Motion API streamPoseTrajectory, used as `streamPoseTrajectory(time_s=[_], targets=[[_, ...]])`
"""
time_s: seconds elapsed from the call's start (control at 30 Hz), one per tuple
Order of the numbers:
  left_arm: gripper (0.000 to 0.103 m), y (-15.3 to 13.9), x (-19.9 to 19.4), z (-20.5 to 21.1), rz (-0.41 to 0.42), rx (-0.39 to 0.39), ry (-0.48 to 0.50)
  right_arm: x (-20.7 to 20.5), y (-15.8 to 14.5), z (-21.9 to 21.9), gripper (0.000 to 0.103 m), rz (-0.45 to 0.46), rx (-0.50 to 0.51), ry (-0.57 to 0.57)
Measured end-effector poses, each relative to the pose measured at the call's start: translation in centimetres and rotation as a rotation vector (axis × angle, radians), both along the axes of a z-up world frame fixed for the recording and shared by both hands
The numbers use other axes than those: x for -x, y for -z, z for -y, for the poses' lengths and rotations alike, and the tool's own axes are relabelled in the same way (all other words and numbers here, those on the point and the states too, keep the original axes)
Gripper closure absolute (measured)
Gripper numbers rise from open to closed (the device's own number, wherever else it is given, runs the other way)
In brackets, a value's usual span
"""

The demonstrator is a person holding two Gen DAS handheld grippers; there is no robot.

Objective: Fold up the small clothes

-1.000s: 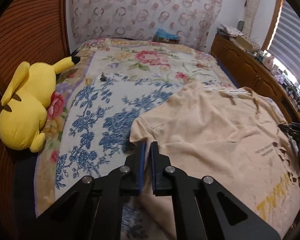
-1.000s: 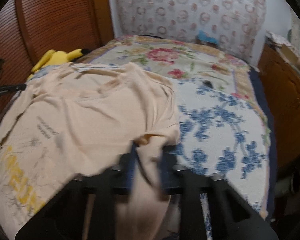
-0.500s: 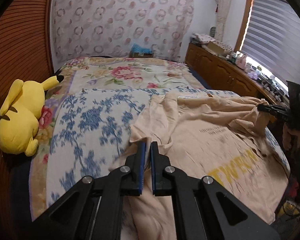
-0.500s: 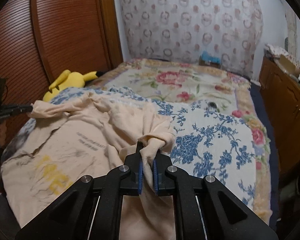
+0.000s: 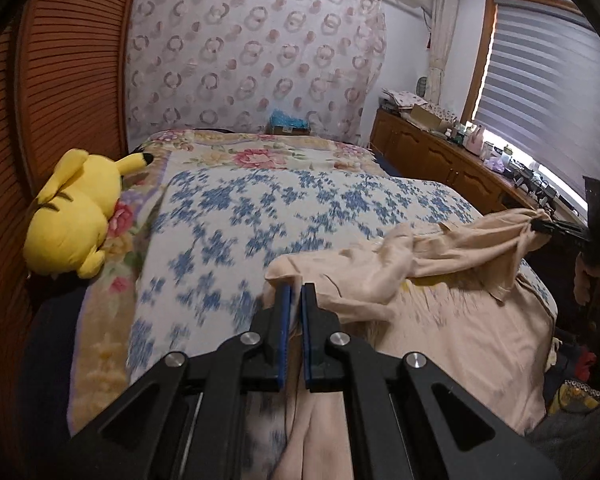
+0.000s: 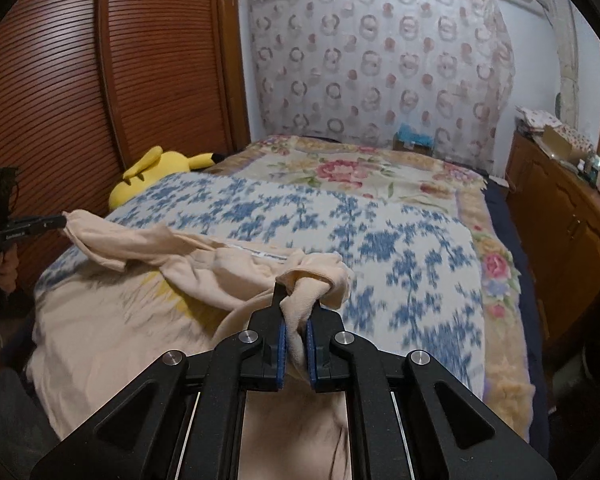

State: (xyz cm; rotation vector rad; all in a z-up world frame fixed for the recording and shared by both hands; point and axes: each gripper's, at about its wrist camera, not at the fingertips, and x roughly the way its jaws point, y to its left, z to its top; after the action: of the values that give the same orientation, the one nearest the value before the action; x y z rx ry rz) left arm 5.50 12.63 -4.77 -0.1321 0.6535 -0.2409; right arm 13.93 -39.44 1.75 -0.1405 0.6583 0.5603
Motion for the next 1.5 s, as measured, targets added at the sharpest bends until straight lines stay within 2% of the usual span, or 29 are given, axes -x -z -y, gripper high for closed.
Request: streamPoseTrajectory(time_s=[0.27,0.47,0.53,0.6,0.67,0.77,0.83,0.9,1.1,1.27,1.5], targets=[[0.102,1.0,5.5,-1.6,-0.03,0.015,-0.036,5.8,1.1,2.4,0.098,-0.059,0.026,0.014],[0.1,1.5,6.0,-2.4,-0.054,0.03,-0.087,7.6,3.0,3.0,0.098,-0.126,0.05,-0.002],[0.096,1.4,5.9,-2.3,-0.045,0.019,-0.088,7.8,3.8,3.0,0.097,-0.144,0.058,-0.001],[0.088,1.2,5.6,-2.1,-0.035,-0.002,-0.082,7.9,4.3,3.2,0.093,-0.159,0.053,0.003],[0.08,1.2,5.0,-1.7,-0.025,-0.019,-0.067,8.0,4.2,3.3,0.086,-0.152,0.061,0.015],[0.063,1.3,3.7,-1.4,-0.028,0.006,-0.048,7.9,3.3,3.7,0.073,-0.135,0.058,0.027],[0.056,1.7,2.7,-1.2,-0.042,0.016,-0.037,7.7,2.6,3.9,0.066,-0.115,0.06,0.036],[0.045,2.2,1.7,-0.6,-0.053,0.009,-0.019,7.3,2.3,4.0,0.063,-0.105,0.056,0.039],[0.045,3.6,-1.0,1.3,-0.101,-0.017,0.027,4.4,2.4,2.7,0.061,-0.094,0.055,0.035],[0.045,4.0,-1.9,2.0,-0.119,-0.031,0.024,1.5,2.6,0.7,0.057,-0.093,0.037,0.015],[0.045,4.7,-2.6,2.6,-0.148,-0.045,0.028,-3.1,6.3,-4.4,0.057,-0.246,0.042,-0.068]])
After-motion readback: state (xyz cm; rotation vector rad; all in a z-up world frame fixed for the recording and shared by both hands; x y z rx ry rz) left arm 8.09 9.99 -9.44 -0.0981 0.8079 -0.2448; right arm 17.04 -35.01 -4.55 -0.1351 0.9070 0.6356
